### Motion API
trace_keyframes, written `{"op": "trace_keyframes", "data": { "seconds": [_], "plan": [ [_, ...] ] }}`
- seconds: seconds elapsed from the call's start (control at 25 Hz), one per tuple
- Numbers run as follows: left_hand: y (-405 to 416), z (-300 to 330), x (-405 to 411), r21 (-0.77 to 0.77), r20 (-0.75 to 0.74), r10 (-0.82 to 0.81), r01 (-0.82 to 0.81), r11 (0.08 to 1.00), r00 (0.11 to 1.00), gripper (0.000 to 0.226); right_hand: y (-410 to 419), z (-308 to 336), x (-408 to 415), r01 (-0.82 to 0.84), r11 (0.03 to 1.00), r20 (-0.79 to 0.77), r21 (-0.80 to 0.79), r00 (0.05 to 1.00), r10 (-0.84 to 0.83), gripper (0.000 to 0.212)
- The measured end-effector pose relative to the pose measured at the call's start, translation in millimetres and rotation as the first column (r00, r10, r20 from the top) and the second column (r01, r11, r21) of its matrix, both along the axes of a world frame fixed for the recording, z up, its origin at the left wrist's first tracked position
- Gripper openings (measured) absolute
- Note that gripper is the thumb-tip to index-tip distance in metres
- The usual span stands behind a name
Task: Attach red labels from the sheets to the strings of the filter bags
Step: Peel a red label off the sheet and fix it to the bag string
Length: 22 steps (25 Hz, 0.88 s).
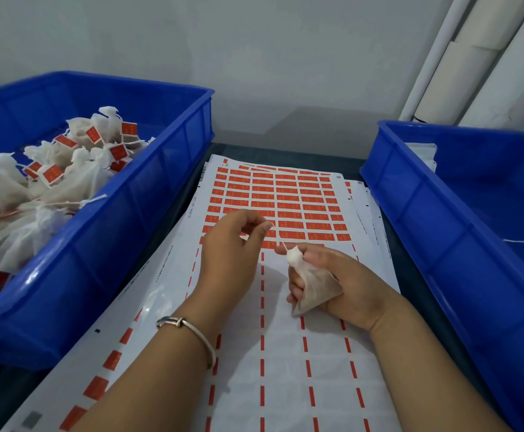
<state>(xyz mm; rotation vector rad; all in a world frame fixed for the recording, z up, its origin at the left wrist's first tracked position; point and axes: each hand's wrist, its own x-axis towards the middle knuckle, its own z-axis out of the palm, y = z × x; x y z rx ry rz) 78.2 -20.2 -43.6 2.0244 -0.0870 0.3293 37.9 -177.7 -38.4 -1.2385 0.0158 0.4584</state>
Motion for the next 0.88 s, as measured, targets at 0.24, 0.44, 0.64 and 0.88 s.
{"op": "trace_keyframes", "data": {
  "seconds": [0.24,0.44,0.64,0.88],
  "plan": [
    [-11.8,-1.0,-9.8,0.065,0.085,-0.148,0.142,0.988,0.985,0.024,-1.3,-2.0,3.9,0.126,0.988,0.094,0.091,0.986,-0.134,0.022],
    [-14.1,-1.8,-6.5,0.024,0.018,-0.103,0.103,0.994,0.994,0.020,-11.9,-2.1,6.2,0.300,0.952,0.012,0.062,0.953,-0.302,0.022],
    [-36.9,-3.3,11.5,0.225,-0.226,-0.133,0.185,0.957,0.965,0.035,-29.0,4.0,9.0,0.519,0.827,-0.145,0.218,0.855,-0.498,0.028],
    [-71.3,-24.9,17.9,0.431,-0.220,-0.240,0.315,0.846,0.945,0.045,-38.1,-1.3,11.7,0.568,0.782,-0.237,0.257,0.821,-0.519,0.027]
  ]
}}
